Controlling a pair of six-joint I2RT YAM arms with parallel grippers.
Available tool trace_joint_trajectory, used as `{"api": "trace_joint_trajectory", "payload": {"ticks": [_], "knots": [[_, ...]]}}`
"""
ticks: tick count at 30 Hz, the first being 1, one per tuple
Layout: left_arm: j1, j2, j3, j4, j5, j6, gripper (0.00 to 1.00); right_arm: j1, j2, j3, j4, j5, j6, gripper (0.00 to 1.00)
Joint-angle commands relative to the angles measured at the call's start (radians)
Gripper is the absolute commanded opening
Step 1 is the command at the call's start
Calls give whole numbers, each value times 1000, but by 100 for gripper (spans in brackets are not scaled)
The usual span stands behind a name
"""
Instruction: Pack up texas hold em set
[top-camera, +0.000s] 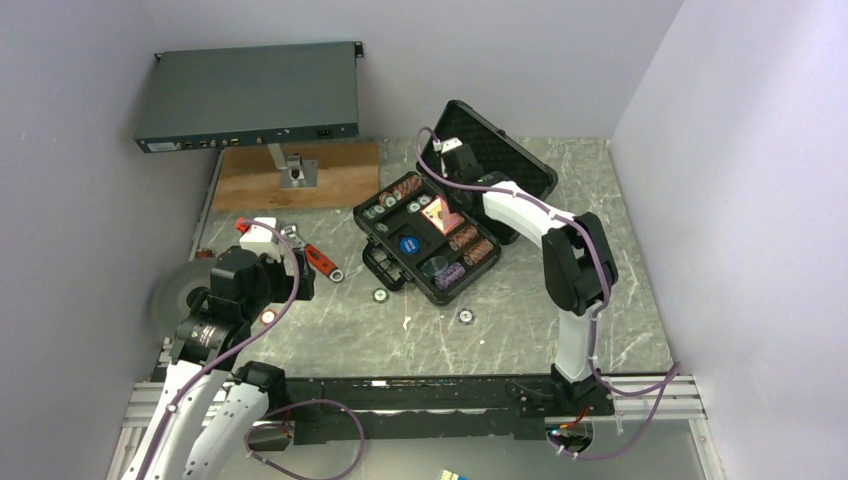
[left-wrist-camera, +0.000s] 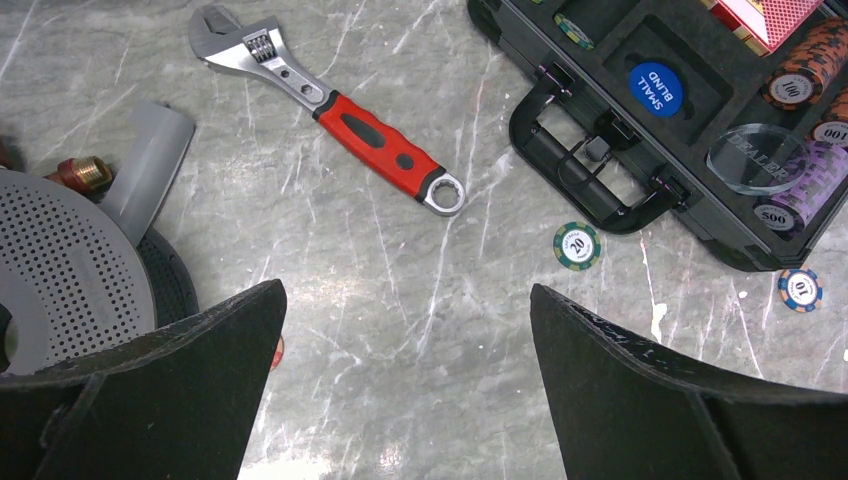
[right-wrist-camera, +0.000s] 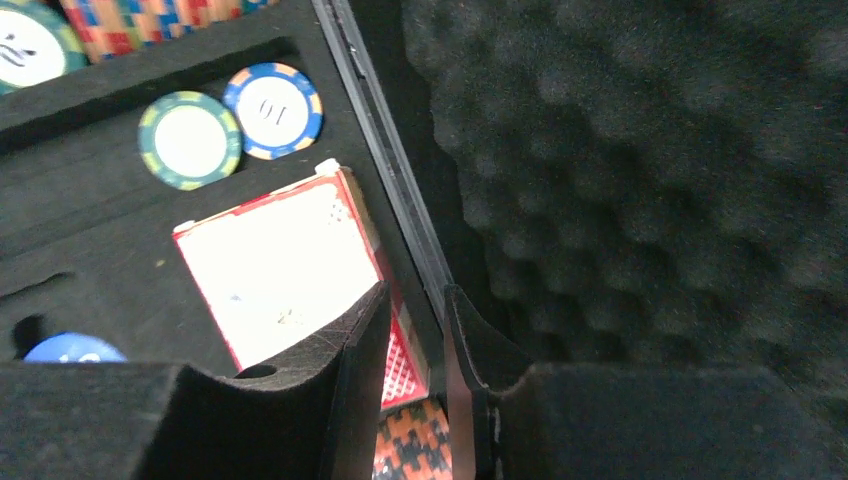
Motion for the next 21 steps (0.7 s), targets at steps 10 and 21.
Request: {"api": "trace_joint_trajectory", "payload": {"ticks": [10,21], "knots": [[5,3,9,30,6,6,99,55,75,-62,49,-23,66,25],[5,-2,8,29,4,4,99,59,69,-177,65,59,104,25]]}}
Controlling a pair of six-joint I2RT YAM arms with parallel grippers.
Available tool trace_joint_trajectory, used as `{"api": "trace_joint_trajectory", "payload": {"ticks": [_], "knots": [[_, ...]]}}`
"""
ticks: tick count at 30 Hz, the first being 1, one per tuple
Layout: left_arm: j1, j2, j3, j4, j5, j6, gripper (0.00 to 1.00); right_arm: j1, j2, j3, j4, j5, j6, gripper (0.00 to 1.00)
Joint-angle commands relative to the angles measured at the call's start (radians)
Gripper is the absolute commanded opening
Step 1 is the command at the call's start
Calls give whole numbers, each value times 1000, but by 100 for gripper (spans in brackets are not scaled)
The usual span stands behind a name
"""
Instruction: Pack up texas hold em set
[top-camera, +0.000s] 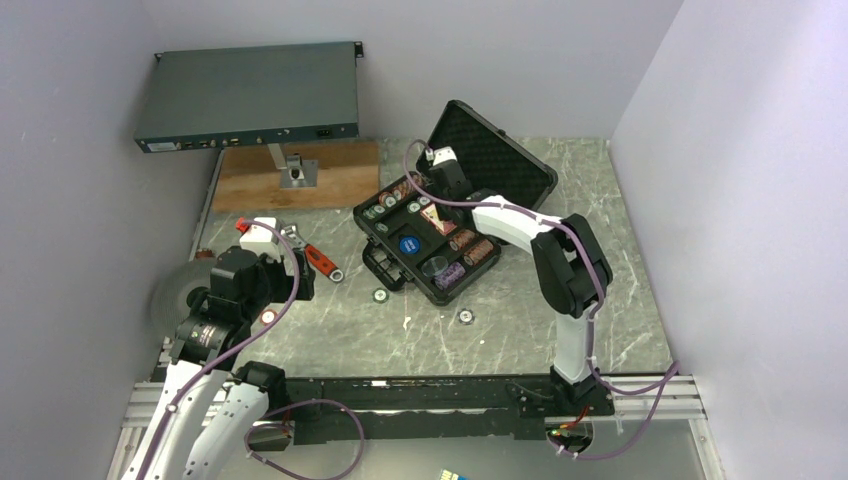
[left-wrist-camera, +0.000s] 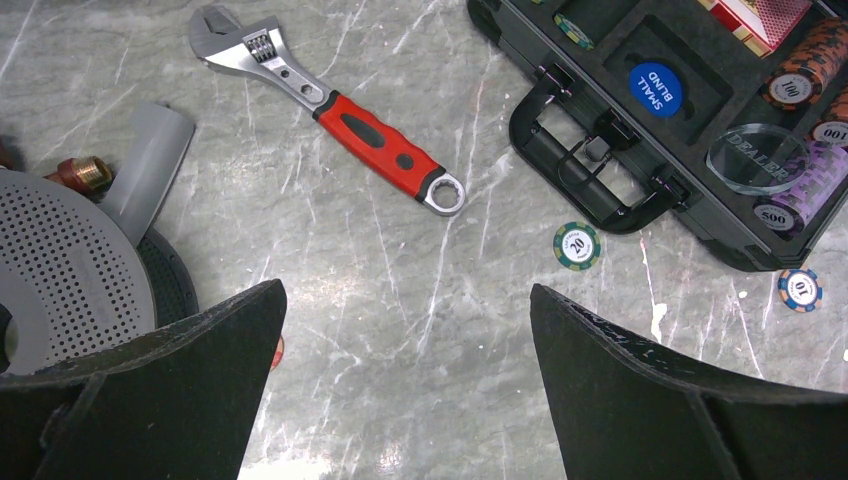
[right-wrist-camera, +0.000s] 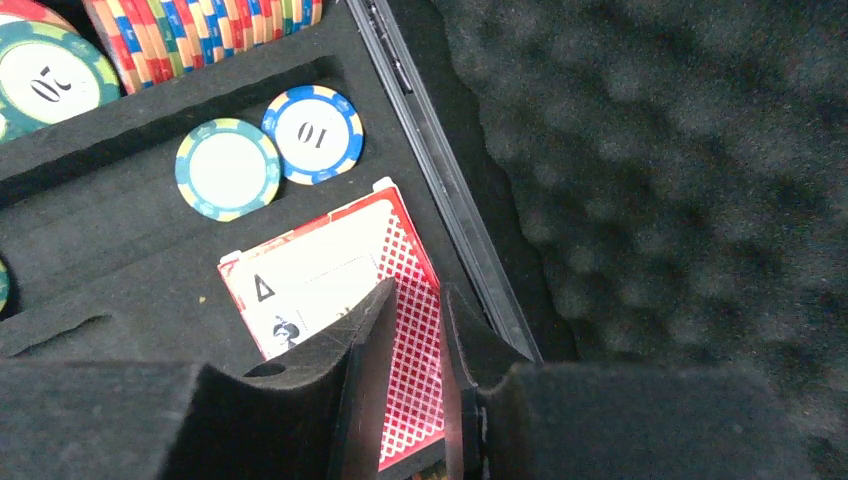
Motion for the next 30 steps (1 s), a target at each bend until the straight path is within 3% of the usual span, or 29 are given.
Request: {"api": "trace_joint_trajectory", "payload": {"ticks": [1,14,20,30], "knots": [[5,-3,8,29,4,5,99,-18,29,-87,-114,-52,32,26],[5,-9,7,27,1,2,99,-26,-138,-32,-170,-135,-1,33],[5,-8,8,26,-3,2,99,17,-226,33,-249,-137,-6,55],[4,-12,8,27,-4,1,99,67,-435,-96,-419,-156,123,70]]}}
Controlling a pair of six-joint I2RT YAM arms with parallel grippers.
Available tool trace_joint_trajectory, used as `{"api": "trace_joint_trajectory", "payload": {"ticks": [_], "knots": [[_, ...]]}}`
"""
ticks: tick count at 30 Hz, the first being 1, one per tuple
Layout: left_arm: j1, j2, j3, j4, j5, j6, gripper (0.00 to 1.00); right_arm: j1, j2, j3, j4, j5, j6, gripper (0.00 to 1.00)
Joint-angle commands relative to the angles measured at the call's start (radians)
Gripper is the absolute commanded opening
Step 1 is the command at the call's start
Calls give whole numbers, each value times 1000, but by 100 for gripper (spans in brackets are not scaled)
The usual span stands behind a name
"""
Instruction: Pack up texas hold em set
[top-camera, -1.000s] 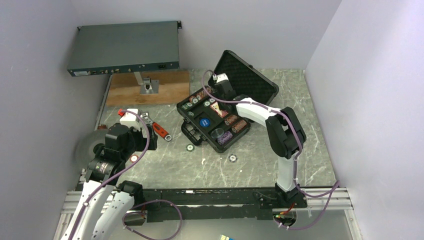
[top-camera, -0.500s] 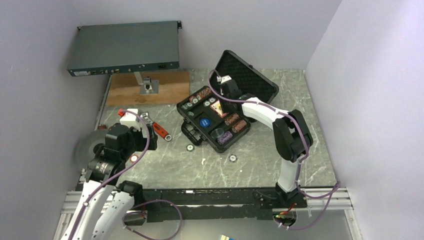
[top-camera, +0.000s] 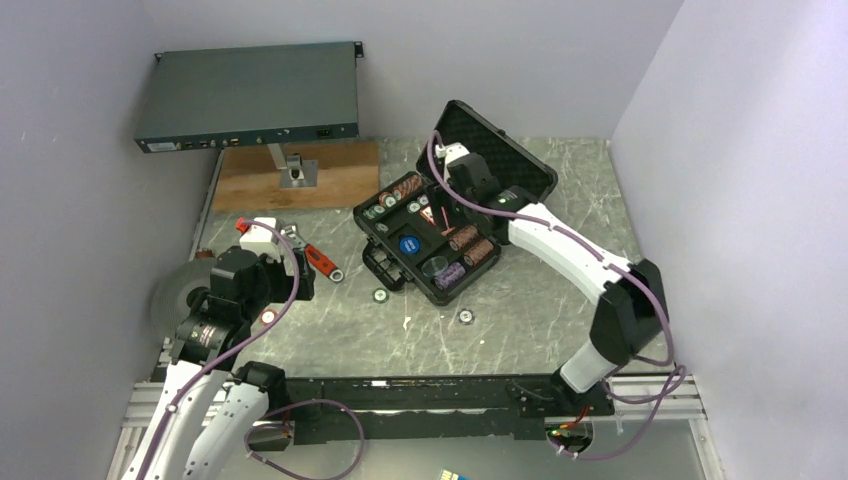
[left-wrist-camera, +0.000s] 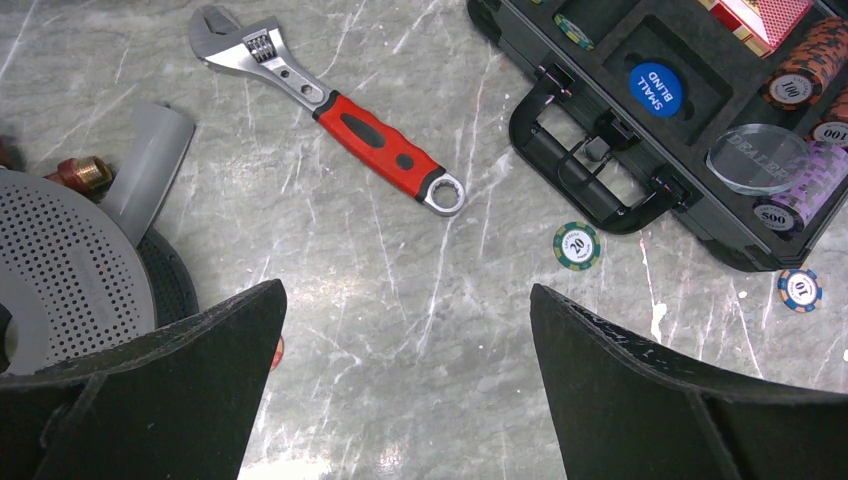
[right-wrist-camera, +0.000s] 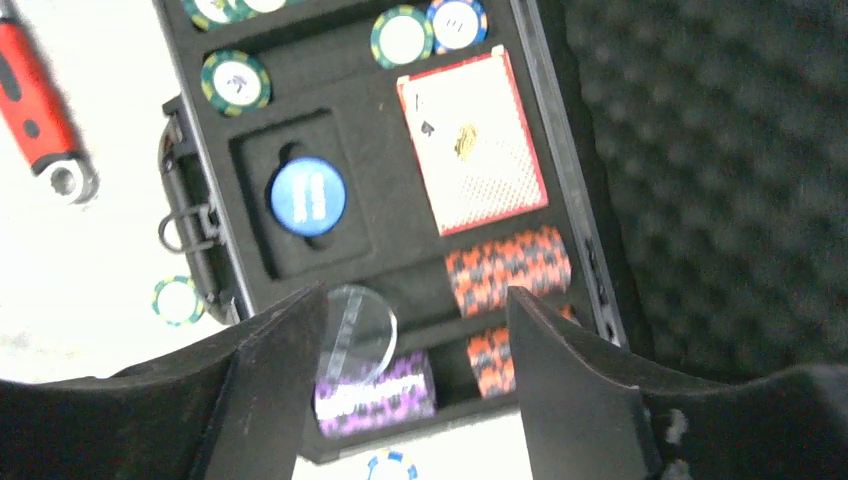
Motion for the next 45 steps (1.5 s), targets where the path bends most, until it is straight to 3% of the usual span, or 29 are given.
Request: {"api": "trace_joint_trajectory", "payload": {"ticks": [1,11,22,32,45], "knots": [[5,-12,8,28,-2,1,99,33,-110,-80,-155,9,113,72],[5,-16,8,27,-2,1,99,109,-286,-253,-315,49,379,77],[5,-35,5,27,-9,-2,99,133,-325,-477,-213,-20,573,68],[5,-27,5,27,-9,-1,99,144,-195,-515,-108,-19,577,67],[5,-20,7,27,0,4,99,149,-101,-519,-106,-1,559,62]]}}
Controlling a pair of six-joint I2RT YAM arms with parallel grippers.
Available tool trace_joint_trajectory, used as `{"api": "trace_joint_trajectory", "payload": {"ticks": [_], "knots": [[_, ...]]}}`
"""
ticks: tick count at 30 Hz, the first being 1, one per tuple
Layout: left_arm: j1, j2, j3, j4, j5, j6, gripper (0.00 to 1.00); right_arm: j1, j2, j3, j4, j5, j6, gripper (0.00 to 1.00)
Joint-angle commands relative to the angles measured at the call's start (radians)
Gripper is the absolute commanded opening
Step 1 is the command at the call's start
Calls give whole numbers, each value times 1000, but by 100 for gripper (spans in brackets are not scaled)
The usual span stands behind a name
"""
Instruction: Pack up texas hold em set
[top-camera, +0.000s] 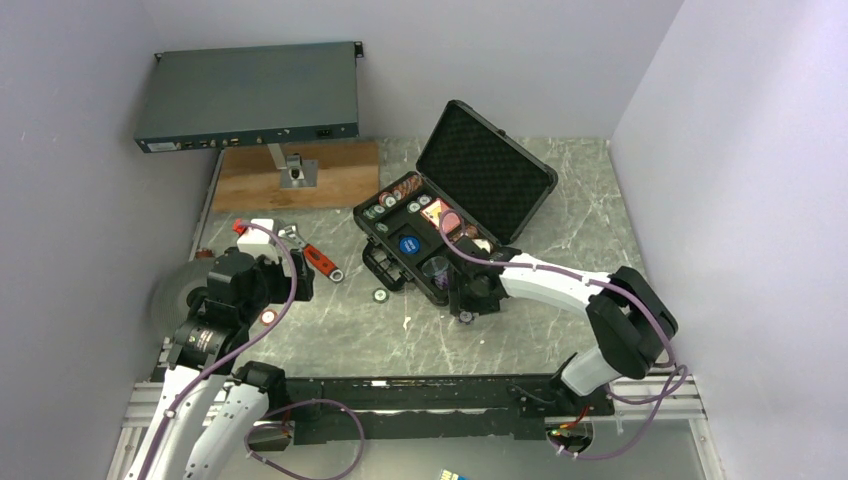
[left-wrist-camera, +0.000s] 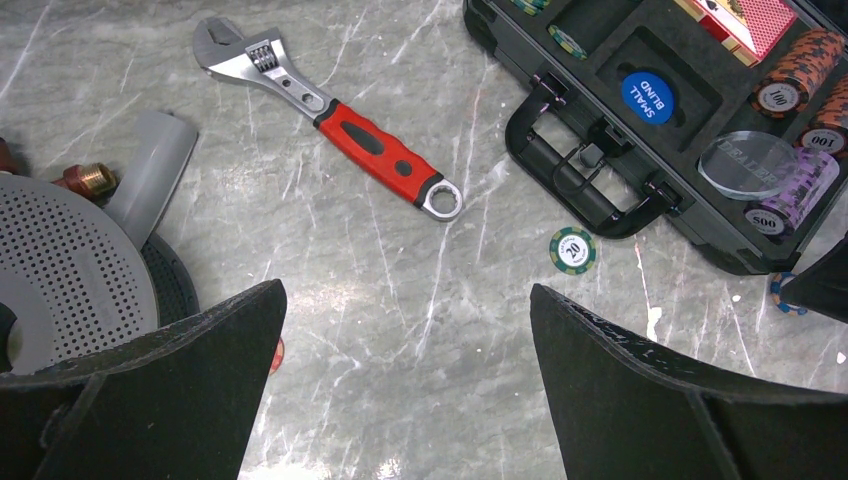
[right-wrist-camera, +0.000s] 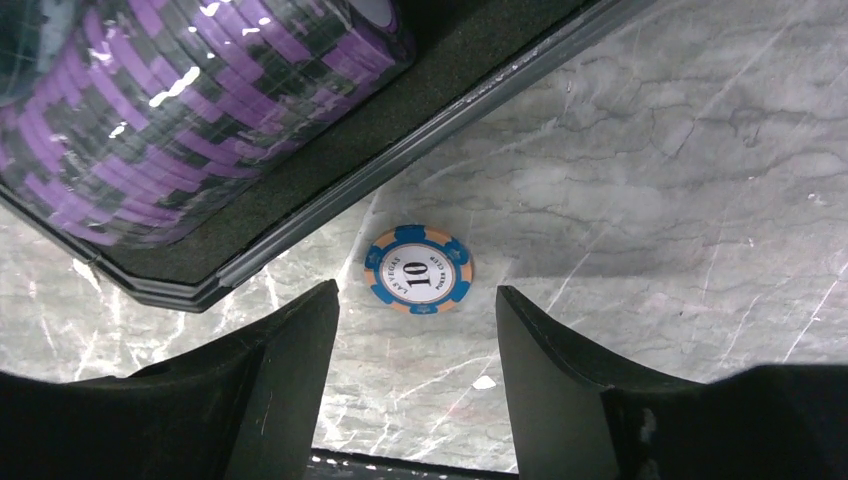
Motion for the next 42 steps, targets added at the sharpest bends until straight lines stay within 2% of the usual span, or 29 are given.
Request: {"api": "trace_joint_trajectory", "payload": {"ticks": [1,12,18,21,36,42], "knots": [[5,8,7,27,1,3,99,7,18,-11,23,8,-2,63],[4,8,6,27,-1,3,99,13,70,-17,45,-9,-14,62],[5,4,6,27,-2,3,99,16,95,-14,38,-9,-18,53],[5,4,6,27,-1,3,99,24,118,-1,13,-1,-21,52],[5,-2,6,29,4,6,99,131,192,-46,59,7,33,50],[5,-3,6,27,-1,5,99,133,210,-85,86,21,33,39]]}}
